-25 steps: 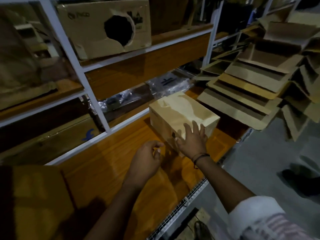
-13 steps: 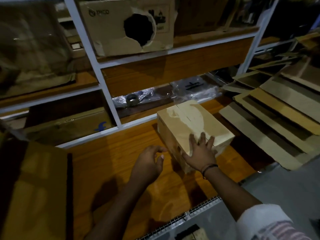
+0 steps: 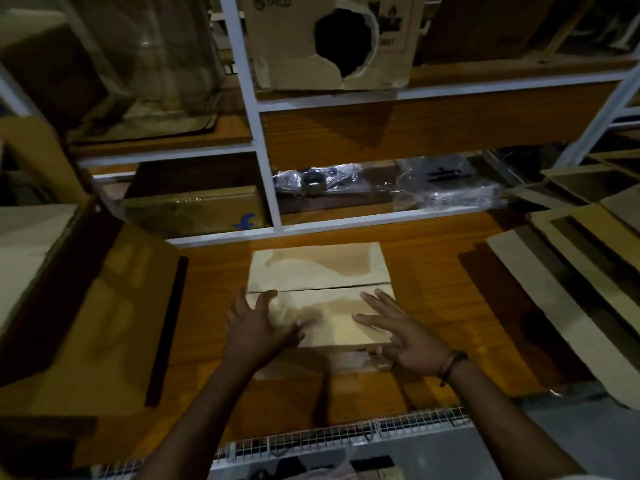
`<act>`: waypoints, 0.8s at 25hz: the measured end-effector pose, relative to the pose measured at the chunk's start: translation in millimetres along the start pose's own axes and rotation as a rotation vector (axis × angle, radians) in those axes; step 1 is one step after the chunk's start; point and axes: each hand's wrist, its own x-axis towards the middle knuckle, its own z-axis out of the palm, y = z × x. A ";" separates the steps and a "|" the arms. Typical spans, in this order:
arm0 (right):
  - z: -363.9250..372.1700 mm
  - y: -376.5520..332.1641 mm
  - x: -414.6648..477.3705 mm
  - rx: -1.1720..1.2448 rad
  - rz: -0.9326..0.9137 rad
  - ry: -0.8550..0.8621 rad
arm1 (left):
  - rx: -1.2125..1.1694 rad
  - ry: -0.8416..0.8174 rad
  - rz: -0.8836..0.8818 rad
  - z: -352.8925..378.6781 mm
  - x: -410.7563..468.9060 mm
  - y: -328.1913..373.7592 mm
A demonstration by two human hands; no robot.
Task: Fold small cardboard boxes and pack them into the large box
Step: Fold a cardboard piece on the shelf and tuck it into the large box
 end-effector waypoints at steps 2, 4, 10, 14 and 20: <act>11.2 -4.4 -2.1 -0.048 0.002 0.066 | -0.062 -0.032 -0.016 4.6 -9.4 -18.5; 27.0 -7.6 -2.9 -0.191 0.018 0.172 | -0.128 -0.032 -0.013 10.4 -19.3 -30.5; 54.0 -35.1 4.7 -0.605 0.223 0.180 | -0.150 -0.044 0.055 15.9 -38.1 -41.2; 65.3 -47.0 11.7 -0.690 0.308 0.205 | -0.076 -0.030 0.067 16.2 -37.0 -45.6; 89.5 -55.4 20.1 -0.733 0.385 0.282 | 0.026 0.046 0.100 16.2 -33.0 -60.9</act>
